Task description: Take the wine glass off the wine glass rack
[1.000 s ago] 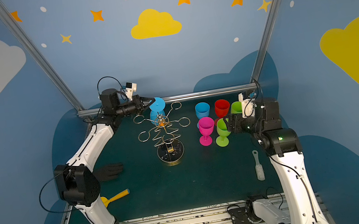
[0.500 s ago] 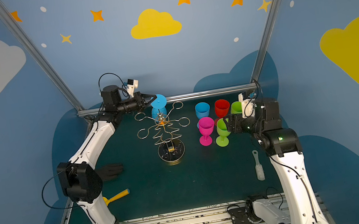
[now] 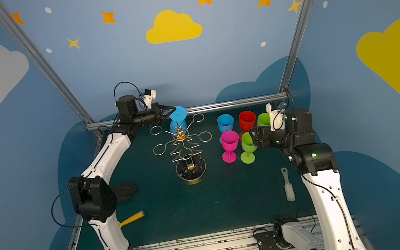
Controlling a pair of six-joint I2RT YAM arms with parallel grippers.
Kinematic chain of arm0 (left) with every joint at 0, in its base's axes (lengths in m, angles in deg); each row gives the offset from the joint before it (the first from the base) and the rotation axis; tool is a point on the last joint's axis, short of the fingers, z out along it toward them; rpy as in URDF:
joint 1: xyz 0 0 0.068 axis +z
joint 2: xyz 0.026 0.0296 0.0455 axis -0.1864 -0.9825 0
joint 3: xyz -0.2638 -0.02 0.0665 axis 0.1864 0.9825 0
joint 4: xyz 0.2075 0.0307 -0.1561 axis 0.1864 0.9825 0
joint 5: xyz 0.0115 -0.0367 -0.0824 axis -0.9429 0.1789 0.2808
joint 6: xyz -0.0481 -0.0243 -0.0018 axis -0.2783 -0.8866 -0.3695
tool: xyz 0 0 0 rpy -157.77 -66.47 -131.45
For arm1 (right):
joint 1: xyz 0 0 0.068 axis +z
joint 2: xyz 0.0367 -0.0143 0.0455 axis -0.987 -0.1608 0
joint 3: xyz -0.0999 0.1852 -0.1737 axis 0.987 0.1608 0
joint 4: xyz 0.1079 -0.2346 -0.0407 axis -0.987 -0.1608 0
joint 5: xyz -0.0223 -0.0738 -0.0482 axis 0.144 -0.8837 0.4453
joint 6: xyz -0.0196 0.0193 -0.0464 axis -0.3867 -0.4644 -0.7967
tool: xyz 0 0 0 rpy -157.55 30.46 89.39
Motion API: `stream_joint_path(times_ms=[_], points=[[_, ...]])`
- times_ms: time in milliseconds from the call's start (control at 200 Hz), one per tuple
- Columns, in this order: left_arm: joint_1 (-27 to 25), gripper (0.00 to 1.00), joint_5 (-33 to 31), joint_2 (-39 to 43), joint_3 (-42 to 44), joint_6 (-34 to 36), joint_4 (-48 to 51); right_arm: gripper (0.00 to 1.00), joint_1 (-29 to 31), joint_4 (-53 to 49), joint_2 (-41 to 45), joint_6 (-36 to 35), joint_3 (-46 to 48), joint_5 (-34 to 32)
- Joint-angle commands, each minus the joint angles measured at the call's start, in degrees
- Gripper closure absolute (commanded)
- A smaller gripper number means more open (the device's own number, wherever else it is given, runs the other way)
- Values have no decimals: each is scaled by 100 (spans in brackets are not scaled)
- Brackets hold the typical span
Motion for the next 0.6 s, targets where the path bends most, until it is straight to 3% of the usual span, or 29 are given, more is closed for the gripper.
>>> stream_joint_path(times_ms=[0,180,596], points=[[60,97,245,90,-84,63,-26,22,-30,-44,-3,-4,-177,-27],[143,97,708,83,-93,-237,-190,22,-28,-36,-47,27,-194,-1],[205,97,974,332,-81,-74,95,22,-30,-46,32,-1,-153,-36]])
